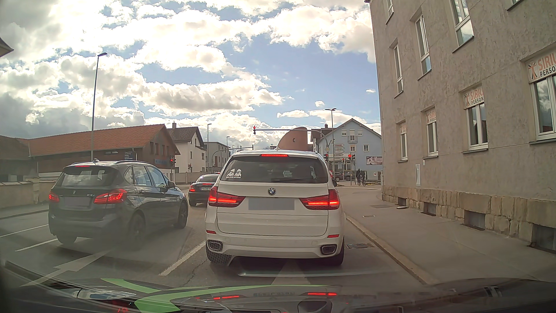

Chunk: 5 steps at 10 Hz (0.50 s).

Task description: Follow the waypoints while adhering to traffic rules and regulations

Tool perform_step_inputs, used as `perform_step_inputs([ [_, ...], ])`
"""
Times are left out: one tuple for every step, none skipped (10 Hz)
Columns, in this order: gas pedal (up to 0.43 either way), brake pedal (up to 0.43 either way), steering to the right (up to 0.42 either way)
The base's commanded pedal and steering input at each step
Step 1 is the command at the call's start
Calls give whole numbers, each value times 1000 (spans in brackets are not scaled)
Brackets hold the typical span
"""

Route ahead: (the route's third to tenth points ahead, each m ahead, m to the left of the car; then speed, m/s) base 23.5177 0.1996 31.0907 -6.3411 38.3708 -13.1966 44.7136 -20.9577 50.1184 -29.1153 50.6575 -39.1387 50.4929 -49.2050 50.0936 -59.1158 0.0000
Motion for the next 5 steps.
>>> perform_step_inputs([
  [0,293,-4],
  [0,293,-4],
  [0,293,-4],
  [0,293,-4],
  [0,293,-4],
])
